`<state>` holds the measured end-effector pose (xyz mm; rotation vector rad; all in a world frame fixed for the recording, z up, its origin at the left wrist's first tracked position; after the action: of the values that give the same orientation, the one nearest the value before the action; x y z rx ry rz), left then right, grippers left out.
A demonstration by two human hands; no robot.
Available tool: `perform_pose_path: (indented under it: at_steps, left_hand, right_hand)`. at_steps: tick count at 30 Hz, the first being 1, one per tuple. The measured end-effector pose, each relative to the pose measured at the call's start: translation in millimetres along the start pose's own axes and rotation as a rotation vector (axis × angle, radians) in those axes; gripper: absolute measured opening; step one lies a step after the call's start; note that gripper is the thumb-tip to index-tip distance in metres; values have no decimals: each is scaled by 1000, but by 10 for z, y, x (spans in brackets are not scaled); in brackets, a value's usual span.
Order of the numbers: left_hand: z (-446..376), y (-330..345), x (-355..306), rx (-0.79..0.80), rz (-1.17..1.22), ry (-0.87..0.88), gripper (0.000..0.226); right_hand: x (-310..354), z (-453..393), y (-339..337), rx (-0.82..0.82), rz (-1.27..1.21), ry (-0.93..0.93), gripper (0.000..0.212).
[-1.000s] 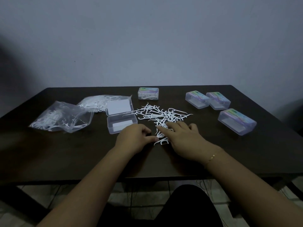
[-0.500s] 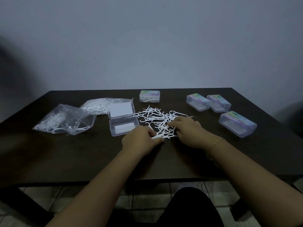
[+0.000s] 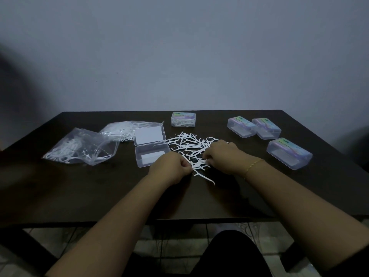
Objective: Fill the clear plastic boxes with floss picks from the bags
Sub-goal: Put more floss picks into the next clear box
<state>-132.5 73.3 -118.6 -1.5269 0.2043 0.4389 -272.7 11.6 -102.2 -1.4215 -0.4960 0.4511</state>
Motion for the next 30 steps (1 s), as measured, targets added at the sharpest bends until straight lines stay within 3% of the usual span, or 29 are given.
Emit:
perform_pose_path:
  at_steps: [6,14,18,21,25,30]
  left_hand:
    - [-31,-36,-23,76,-55,32,16]
    - [80,-67,27,-46,-155,131,12]
    - [111,-168,97,-197,-220,204,12]
    - [126,-308,122,-414,-360,325,16]
    - [96,-536,283,-677,-313,397,8]
    - [19,-554,644,-696,-236,279,13]
  right_hand:
    - [2,54,-19,-2,-55,-6,20]
    - [7,79,29,-18,-137,-27,7]
    - [59,105,19,-118,-209,-71,7]
    - [125,100,-59,-261,-241,-93,14]
    - [297,-15,-186,-458,-287,-82,19]
    - [583,-362,-108,-517,-344,-37,20]
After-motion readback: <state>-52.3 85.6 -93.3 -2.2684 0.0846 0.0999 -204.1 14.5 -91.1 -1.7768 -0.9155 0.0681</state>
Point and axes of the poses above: each hand's wrist, its own z-axis away from the middle knuckle, its own y-axis out of the palm, x = y × z, the point moved 4 cm from there along -z, towards the middle knuckle, and after that the axes turned 7 degrees about -z, right-handed, at the moved point
